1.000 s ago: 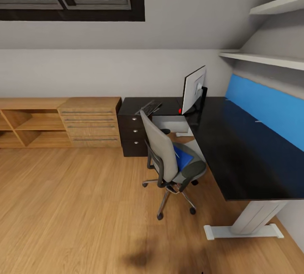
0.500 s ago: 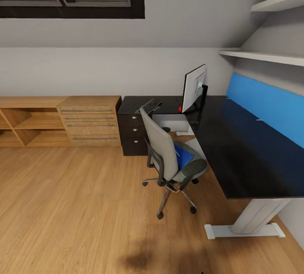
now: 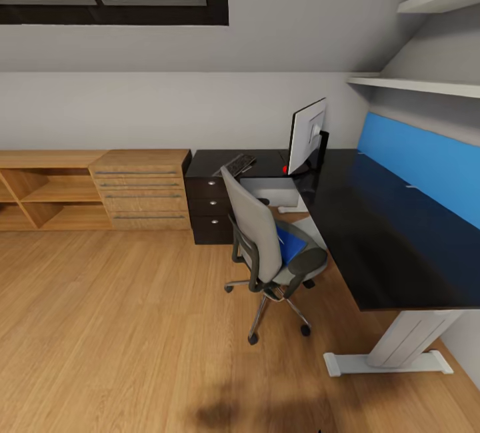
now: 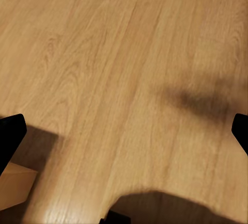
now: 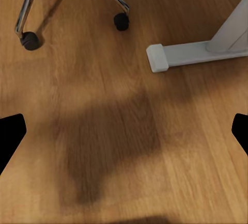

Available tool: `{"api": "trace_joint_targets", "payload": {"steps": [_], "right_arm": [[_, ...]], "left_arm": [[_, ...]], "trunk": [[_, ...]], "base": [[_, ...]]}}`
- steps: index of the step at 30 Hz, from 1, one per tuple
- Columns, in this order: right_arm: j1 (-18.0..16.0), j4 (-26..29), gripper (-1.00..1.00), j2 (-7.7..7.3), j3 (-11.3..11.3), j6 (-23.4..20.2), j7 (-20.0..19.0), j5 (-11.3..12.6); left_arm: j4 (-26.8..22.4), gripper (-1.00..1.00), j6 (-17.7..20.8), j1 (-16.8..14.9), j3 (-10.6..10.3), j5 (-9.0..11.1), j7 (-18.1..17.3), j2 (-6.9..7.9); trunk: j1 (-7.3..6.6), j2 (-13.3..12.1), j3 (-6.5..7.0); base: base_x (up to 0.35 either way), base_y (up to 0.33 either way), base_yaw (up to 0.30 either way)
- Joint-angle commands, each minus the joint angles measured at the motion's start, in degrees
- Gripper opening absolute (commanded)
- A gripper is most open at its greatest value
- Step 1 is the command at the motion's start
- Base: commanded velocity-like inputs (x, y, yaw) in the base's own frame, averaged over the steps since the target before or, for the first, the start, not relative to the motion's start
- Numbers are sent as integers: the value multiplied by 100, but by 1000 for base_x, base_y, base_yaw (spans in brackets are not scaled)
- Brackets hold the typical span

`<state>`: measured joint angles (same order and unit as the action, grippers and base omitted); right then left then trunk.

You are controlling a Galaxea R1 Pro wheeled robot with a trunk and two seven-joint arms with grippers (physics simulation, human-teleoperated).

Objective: In the bedroom, organize the workspace by keeping the computer under the desk, ensuring the monitor is on the desk, placing the keyboard on the desk next to the monitor, placing the mouse on the desk next to the keyboard, moving the folder from the swivel chair onto the desk next to the mouse, stacking the notebook on top of the folder with the pen on top of the notebook, and positioning the swivel chair next to the desk.

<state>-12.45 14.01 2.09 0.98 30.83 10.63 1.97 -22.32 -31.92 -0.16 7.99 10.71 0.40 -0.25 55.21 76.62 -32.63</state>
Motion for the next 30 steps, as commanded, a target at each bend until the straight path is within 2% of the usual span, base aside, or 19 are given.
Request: {"api": "trace_joint_targets", "payload": {"steps": [1, 30], "right_arm": [[-3, -3, 100, 2, 8, 21, -6, 21], [-3, 4, 100, -23, 15, 28, -7, 14]], "left_arm": [[0, 100, -10, -2, 1, 17, 4, 1], [17, 100, 11, -2, 1, 26, 13, -1]], "trunk": [[22, 44, -23], [659, 1207, -544]], "base": [[0, 0, 0], [0, 0, 0]]}}
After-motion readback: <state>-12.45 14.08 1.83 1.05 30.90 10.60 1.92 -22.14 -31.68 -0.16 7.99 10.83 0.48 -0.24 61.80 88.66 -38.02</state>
